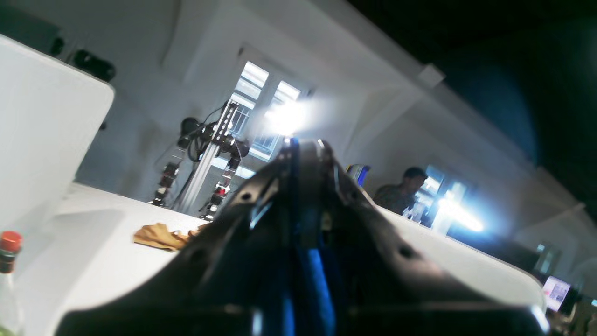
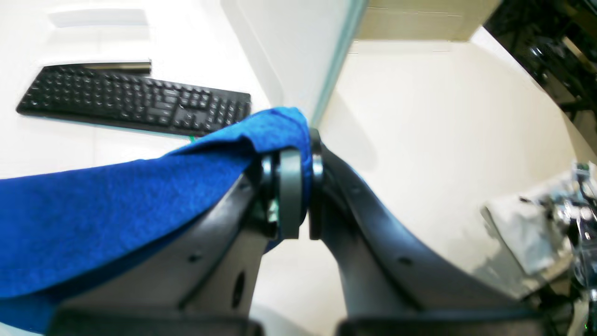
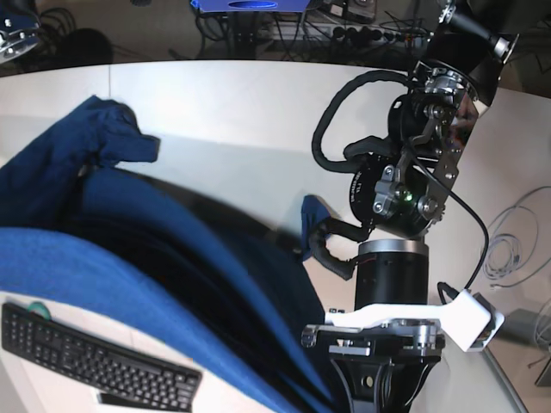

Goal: Layout the t-shirt on the table in an organized manner, then fold the t-shirt properly
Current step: 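Lift the shirt edge with the left gripper and sweep it over the shirt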

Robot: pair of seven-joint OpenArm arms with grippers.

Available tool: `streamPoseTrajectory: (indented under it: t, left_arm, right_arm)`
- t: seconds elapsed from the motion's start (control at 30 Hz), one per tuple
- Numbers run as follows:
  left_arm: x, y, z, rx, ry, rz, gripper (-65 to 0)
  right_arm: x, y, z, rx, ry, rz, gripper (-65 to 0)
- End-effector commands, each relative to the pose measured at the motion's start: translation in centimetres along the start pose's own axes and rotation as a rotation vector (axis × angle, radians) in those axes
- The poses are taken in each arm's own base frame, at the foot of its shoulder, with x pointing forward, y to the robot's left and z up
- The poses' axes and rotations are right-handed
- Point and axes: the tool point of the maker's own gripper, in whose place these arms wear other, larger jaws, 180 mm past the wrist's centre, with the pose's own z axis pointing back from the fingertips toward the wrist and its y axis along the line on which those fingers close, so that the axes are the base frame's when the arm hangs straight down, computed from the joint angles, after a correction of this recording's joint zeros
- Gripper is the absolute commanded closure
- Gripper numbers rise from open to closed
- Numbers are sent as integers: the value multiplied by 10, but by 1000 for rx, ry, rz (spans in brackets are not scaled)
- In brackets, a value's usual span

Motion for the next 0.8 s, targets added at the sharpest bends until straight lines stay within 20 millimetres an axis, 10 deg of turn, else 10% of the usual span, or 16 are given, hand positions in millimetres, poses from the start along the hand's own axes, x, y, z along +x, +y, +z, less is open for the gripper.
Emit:
streamPoseTrajectory:
  t: [0.0, 0.4, 0.77]
  left_arm:
    - [19, -9, -9, -29, -75, 5, 0]
    - [-2, 11, -1, 19, -11, -33, 0]
    - [-18, 104, -6, 251, 113, -149, 0]
  right_arm:
    - [20, -5, 4, -9, -68, 20, 0]
    - [0, -8, -21, 41, -41, -89, 0]
    - [-41, 67, -121, 271, 48, -99, 0]
